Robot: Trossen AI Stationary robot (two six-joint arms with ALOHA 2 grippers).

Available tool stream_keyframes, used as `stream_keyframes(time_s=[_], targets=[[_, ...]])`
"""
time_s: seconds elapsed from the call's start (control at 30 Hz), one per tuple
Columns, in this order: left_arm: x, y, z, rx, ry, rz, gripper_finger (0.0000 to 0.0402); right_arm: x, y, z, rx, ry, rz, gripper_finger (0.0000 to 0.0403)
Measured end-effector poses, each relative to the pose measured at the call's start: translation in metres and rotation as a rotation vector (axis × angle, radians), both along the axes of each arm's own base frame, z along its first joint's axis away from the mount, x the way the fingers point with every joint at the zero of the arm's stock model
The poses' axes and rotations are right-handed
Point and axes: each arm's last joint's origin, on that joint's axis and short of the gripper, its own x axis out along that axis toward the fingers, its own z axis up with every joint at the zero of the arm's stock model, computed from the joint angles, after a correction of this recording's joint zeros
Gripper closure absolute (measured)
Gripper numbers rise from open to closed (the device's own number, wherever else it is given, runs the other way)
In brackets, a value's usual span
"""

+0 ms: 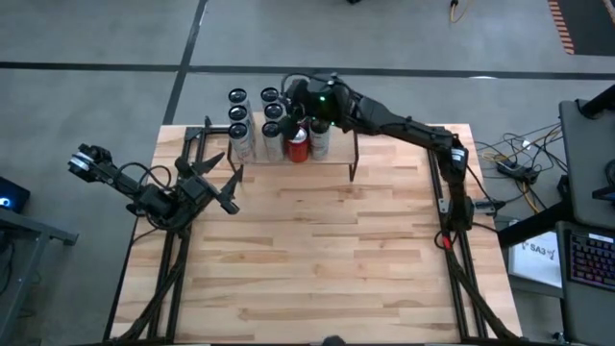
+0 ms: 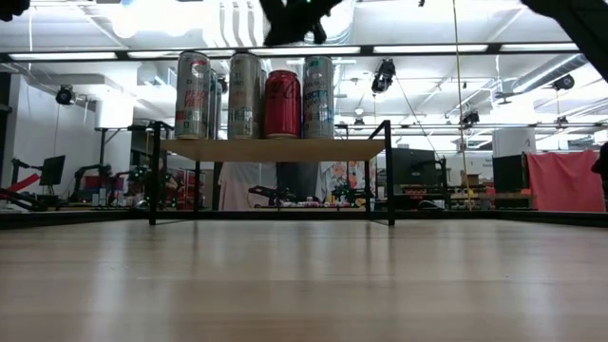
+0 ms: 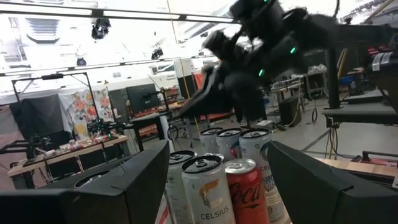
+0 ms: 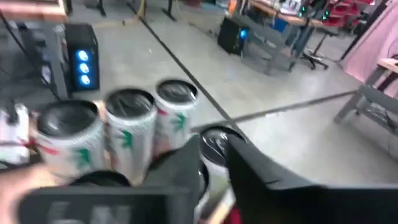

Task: Place canned beverage on shelf
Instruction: Adjust the white soda can

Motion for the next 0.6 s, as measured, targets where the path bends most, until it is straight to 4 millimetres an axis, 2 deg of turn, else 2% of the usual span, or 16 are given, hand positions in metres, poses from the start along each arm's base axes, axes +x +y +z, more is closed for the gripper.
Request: stream_keyframes(time_s=[0.03,0.1,0.2,0.6], targets=[[0.0,0.0,0.0,0.0,0.0,0.0,0.0146,0.001,-0.005,-0.005,0.002,0.023,-0.007,0.0366],[0.0,0.0,0.0,0.001,0.0,-0.001,0.0146,0.003,-0.012,-0.016,0.014,0.072,-0.018,0.0383],[0.0,0.0,0.0,0.003,-0.001,-0.003,0.0146,0.005,-0.017,-0.026,0.036,0.113,-0.03,0.0384],[0.0,0.0,0.0,0.003,-0.001,-0.003,0.0146,0.011,-0.014,-0.036,0.044,0.141,-0.017,0.0394]])
